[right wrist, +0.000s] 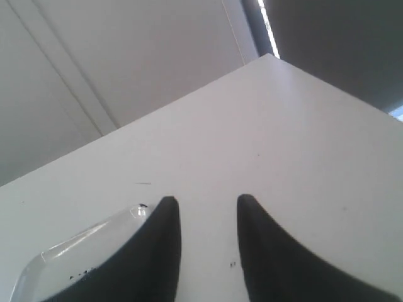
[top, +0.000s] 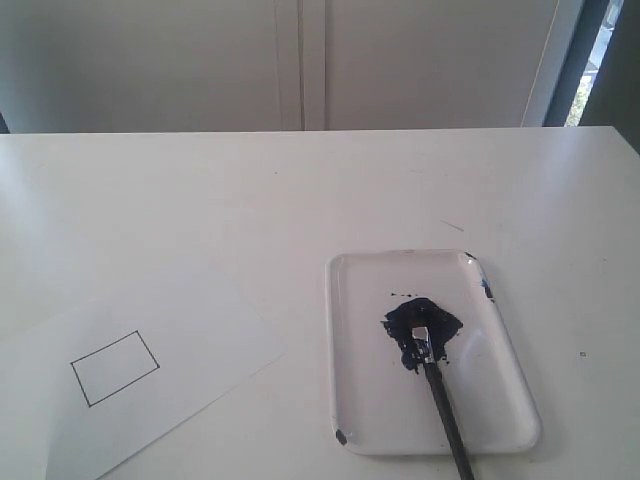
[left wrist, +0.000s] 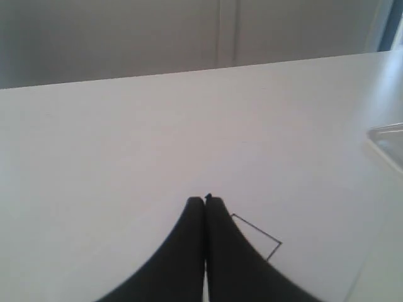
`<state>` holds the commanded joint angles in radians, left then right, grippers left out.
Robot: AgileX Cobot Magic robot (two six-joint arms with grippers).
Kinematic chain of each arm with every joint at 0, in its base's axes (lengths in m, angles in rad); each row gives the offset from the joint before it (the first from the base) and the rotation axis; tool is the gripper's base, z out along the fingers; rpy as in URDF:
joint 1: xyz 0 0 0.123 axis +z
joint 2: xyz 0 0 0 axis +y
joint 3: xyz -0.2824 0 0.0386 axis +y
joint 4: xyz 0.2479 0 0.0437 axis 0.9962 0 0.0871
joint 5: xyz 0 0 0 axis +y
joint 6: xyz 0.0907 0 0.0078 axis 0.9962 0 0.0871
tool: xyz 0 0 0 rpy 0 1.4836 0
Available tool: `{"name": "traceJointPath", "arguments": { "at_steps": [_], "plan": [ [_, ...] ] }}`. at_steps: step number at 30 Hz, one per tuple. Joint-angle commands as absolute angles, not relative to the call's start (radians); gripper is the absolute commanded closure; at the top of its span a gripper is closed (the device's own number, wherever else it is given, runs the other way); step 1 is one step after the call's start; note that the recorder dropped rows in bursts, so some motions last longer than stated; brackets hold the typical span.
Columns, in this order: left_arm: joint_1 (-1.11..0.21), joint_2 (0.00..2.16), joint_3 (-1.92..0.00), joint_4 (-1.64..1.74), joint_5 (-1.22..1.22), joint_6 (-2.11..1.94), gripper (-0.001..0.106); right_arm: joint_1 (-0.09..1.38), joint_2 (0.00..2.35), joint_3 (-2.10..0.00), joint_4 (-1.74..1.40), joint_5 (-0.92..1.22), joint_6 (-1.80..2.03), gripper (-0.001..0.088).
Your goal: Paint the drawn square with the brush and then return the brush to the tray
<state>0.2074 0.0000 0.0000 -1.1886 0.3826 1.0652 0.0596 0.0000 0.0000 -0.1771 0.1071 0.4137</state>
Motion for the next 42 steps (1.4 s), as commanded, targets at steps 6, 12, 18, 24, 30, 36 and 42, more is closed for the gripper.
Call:
{"name": "traceJointPath", "arguments": {
  "at_steps": [6, 12, 18, 24, 30, 36, 42],
  "plan": [
    [0.207, 0.000, 0.000, -1.299, 0.377, 1.189, 0.105, 0.060, 0.000, 0.000, -0.180, -0.114, 0.264, 0.0566],
    [0.207, 0.000, 0.000, -1.299, 0.374, 1.189, 0.105, 0.060, 0.000, 0.000, -0.180, -0.084, 0.268, 0.0566],
    [0.207, 0.000, 0.000, -1.299, 0.363, 1.193, 0.105, 0.060, 0.000, 0.000, -0.180, -0.078, 0.268, 0.0566],
    [0.207, 0.000, 0.000, -1.299, 0.334, 1.213, 0.105, 0.060, 0.000, 0.000, -0.180, -0.076, 0.268, 0.0566],
    [0.207, 0.000, 0.000, -1.410, 0.364, 1.184, 0.105, 0.060, 0.000, 0.000, -0.173, -0.076, 0.296, 0.0566],
    [0.207, 0.000, 0.000, -1.498, 0.484, 1.177, 0.105, 0.060, 0.000, 0.000, -0.173, -0.059, 0.633, 0.0566],
    [0.207, 0.000, 0.000, -1.511, 0.471, 1.177, 0.105, 0.060, 0.000, 0.000, -0.176, -0.046, 0.630, 0.0566]
  ]
}}
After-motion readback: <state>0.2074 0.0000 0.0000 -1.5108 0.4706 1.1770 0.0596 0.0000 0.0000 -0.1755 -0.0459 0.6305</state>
